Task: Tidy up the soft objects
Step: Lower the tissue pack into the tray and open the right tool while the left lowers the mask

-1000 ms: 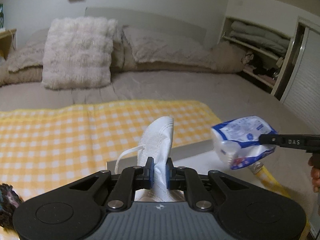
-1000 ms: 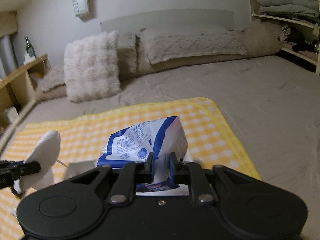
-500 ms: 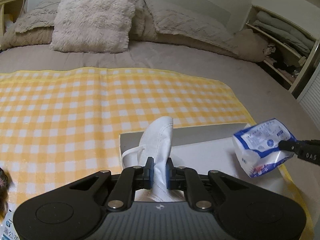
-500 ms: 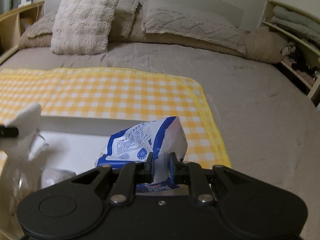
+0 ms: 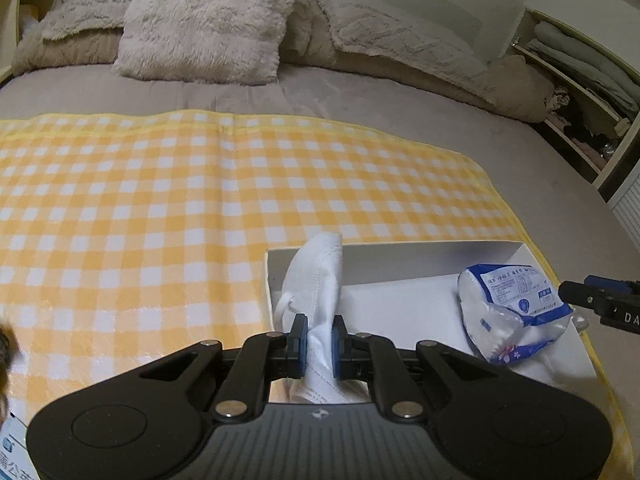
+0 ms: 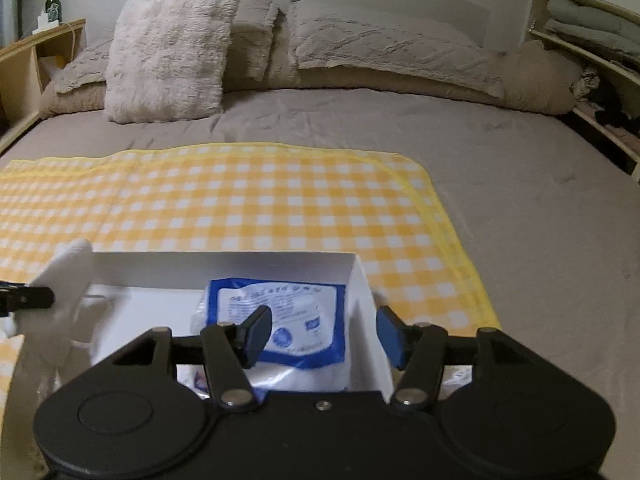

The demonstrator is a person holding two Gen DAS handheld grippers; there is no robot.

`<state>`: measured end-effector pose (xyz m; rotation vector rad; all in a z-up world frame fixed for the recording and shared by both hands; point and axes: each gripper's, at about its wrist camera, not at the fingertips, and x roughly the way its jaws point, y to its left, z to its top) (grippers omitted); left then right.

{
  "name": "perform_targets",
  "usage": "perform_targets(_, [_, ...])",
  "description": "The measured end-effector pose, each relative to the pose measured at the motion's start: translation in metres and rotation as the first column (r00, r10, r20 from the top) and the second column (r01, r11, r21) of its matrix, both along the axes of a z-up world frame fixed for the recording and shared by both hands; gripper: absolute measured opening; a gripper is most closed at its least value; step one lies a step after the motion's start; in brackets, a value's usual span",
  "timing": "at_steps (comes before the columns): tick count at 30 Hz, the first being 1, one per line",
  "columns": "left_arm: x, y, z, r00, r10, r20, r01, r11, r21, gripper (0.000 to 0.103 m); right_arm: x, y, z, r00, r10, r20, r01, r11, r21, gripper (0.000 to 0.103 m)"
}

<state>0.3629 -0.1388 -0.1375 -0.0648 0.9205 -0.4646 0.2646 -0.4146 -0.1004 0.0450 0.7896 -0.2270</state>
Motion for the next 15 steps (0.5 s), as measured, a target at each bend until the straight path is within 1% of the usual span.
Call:
perform_targets(2, [-0.001,-0.002,-0.001,1.000,0.001,-0.001,-0.001,1.000,0.011,0.013,0.000,0.004,0.001,1.000,0.021,0.001,-0.021,1.000,0.011,0.058])
perform_targets(4, [-0.001,-0.003,-0.001,1.000,0.001,-0.004,-0.001,1.000,0.009,0.013,0.003,0.009,0.000,0.999,0.049,0.001,-0.049,0.998,0.034,0.054])
perform_targets(5, [-0.001,-0.002,-0.001,1.000,0.004,-0.007,-0.004,1.000,0.003,0.016,0.004,0.013,-0.001,0.998,0.066,0.002,-0.066,0.997,0.049,0.053])
perform_targets(7, [0.000,-0.001,-0.002,1.000,0.001,-0.020,-0.001,1.000,-0.021,0.017,0.009,0.021,-0.002,0.995,0.102,0.001,-0.102,0.992,0.078,0.046])
perform_targets(8, [0.000,0.001,-0.003,1.000,-0.001,-0.029,0.000,1.000,-0.031,0.018,0.011,0.026,-0.003,0.993,0.122,0.001,-0.121,0.989,0.088,0.044])
perform_targets(10, [-0.001,0.001,-0.003,0.999,-0.004,-0.034,0.003,0.999,-0.035,0.020,0.016,0.036,-0.006,0.986,0.164,-0.010,-0.162,0.981,0.104,0.036])
perform_targets(13, [-0.001,0.003,-0.003,0.999,-0.013,-0.045,0.010,0.998,-0.056,0.031,0.024,0.049,-0.011,0.976,0.218,-0.028,-0.212,0.967,0.142,0.034])
perform_targets(14, [-0.002,0.002,-0.003,0.999,-0.015,-0.048,0.012,0.998,-0.062,0.038,0.027,0.053,-0.014,0.972,0.232,-0.043,-0.223,0.962,0.155,0.034])
perform_targets(15, [-0.002,0.002,-0.003,0.999,-0.020,-0.049,0.016,0.997,-0.069,0.042,0.029,0.056,-0.018,0.968,0.243,-0.061,-0.231,0.960,0.157,0.032])
